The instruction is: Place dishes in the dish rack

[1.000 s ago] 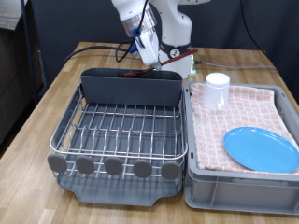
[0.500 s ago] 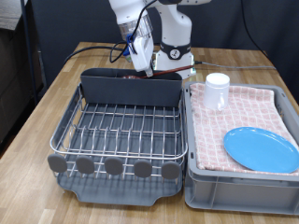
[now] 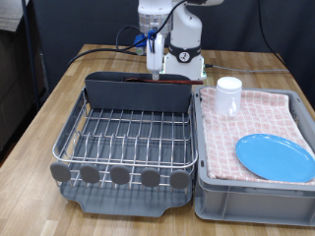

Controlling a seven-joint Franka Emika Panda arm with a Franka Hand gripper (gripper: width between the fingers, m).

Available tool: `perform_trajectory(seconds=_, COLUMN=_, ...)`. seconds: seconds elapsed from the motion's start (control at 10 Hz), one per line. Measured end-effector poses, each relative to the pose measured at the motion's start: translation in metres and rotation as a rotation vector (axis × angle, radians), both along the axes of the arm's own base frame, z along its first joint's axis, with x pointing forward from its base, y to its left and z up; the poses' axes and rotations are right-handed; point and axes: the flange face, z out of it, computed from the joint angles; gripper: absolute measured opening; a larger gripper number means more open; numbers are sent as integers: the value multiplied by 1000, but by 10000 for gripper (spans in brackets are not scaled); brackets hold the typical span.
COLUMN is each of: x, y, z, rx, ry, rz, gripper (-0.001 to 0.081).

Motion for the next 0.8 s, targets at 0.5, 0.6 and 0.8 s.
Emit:
perform_trajectory(seconds=0.5, x=14, y=50, z=49, rx=-166, ry=-42, rz=46, gripper=801)
perform_trajectory(seconds=0.6, x=17, y=64, z=60, rx=-154, ry=-51, rz=94, gripper=801)
perform_trajectory(seconds=0.8, x=26, y=96, z=77, rx=-104, ry=-65, rz=233, gripper=802)
